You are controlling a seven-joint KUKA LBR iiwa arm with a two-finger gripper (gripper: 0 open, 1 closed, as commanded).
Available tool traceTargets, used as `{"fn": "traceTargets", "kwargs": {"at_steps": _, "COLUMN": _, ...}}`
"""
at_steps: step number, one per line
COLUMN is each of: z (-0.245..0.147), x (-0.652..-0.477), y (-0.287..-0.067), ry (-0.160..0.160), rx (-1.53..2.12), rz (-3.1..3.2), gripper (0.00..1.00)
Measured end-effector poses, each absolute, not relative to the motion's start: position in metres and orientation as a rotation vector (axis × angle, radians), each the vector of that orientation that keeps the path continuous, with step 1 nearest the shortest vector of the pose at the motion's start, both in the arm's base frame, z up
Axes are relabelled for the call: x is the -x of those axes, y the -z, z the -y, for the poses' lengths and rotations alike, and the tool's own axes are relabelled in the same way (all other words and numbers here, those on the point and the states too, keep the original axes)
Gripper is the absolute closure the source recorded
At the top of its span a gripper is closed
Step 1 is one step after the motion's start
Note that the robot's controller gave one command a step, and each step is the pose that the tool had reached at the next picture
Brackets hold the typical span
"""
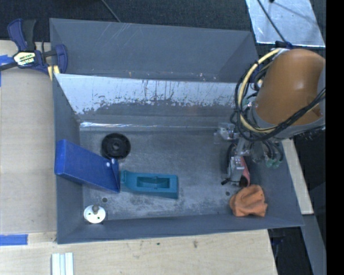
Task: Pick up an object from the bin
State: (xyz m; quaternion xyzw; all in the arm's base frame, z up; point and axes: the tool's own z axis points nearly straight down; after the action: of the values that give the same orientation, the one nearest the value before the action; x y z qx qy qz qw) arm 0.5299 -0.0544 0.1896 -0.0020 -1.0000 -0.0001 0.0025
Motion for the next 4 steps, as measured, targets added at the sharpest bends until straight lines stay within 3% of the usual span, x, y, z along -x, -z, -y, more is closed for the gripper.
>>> {"fn": "traceTargets", "kwargs": {"at_steps": 1, "z": 0.054, "x": -0.532, "y": -0.194, "ry": -0.001, "rx": 0.003, "rz": 3.145, "gripper": 0.0}}
{"fn": "traceTargets", "kwargs": {"at_steps": 2, "z": 0.085, "x": -0.53, "y": -0.14, "ry": -0.003, "rx": -0.548, "rz": 3.102, "gripper": 0.0}}
{"fn": "traceTargets", "kwargs": {"at_steps": 3, "z": 0.122, "x": -0.509, "y": -0.13, "ry": 0.0, "rx": -1.073, "rz": 2.955, "gripper": 0.0}}
{"fn": "traceTargets", "kwargs": {"at_steps": 4, "z": 0.139, "x": -0.501, "y": -0.144, "ry": -0.002, "rx": -0.769, "rz": 3.051, "gripper": 0.0}}
